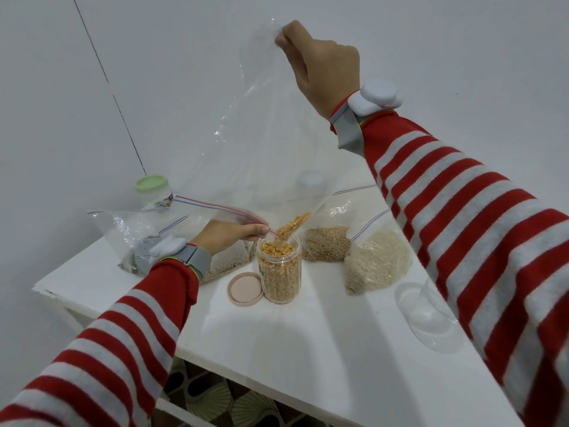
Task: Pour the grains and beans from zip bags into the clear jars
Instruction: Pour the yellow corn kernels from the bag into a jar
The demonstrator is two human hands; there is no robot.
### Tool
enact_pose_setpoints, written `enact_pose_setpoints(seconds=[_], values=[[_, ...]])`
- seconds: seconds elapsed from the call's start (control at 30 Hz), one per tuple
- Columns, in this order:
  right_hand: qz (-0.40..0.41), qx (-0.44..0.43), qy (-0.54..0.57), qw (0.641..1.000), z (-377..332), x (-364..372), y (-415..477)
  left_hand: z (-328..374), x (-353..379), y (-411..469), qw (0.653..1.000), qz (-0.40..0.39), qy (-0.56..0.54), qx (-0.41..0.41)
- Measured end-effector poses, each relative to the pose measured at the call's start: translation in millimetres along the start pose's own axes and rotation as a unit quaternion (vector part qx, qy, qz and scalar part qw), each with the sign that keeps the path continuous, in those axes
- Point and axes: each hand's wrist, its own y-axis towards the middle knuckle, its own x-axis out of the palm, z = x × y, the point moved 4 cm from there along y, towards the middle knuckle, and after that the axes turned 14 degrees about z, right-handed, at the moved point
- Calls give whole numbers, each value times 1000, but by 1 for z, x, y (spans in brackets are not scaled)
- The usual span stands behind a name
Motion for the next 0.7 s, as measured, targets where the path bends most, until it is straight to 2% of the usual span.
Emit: enact_pose_setpoints(seconds=[0.17,0.33,0.5,0.7], values=[[0,9,-13,1000,-4,-3,1,6,2,-1,1000,-9,-7,26],[-27,38,1,999,-7,-1,3,19,5,-11,994,-11,-6,112],[-64,65,14,996,-6,1,-4,20,13,-16,991,-23,-66,113],[-92,63,-1,994,3,5,-14,16,19,-13,990,-12,-34,134]])
